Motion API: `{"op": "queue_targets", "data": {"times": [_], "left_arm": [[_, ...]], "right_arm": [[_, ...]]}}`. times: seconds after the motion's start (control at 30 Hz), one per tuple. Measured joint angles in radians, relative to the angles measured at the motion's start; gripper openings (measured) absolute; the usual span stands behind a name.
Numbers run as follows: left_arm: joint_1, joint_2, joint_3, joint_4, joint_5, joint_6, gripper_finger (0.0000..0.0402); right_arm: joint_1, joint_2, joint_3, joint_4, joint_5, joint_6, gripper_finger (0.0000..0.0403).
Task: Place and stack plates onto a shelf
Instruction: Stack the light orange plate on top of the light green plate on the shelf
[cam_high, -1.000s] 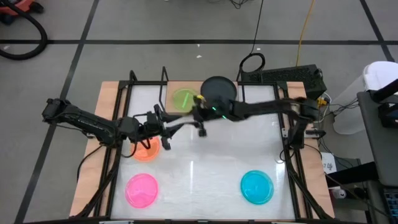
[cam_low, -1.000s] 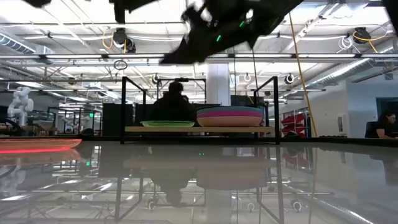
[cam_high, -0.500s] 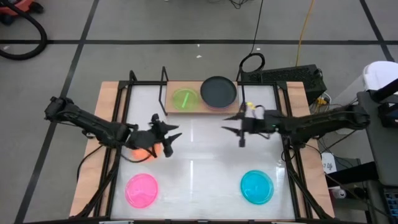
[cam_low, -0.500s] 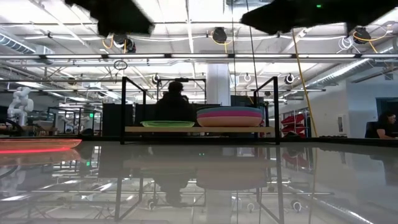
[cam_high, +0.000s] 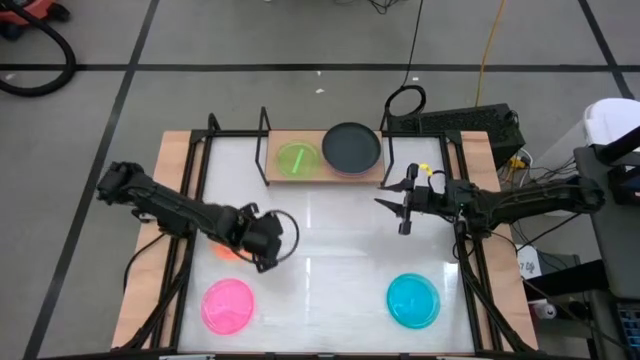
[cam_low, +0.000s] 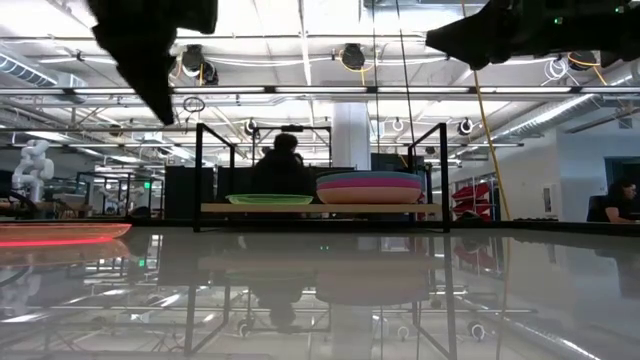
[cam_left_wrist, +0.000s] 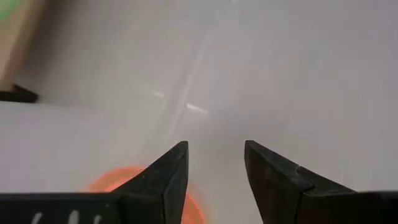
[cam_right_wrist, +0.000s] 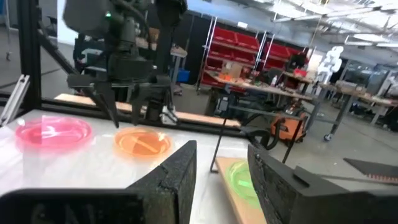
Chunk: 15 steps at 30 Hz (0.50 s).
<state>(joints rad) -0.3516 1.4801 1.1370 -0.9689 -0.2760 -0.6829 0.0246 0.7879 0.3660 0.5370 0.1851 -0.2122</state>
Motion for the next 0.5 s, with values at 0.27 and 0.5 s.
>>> {"op": "queue_targets", "data": {"times": [0.27, 0.5], "left_arm": [[-0.150, 0.133, -0.003, -0.054, 0.017, -0.192, 0.0163], [-0.219, 0.233, -0.003, -0.144, 0.015, -0.369, 0.0163]], "right_arm": [[0.004, 0.016, -0.011, -0.015, -0.002, 0.050, 0.0125], [0.004, 0.046, -0.014, 0.026, -0.001, 0.051, 0.0125]]}}
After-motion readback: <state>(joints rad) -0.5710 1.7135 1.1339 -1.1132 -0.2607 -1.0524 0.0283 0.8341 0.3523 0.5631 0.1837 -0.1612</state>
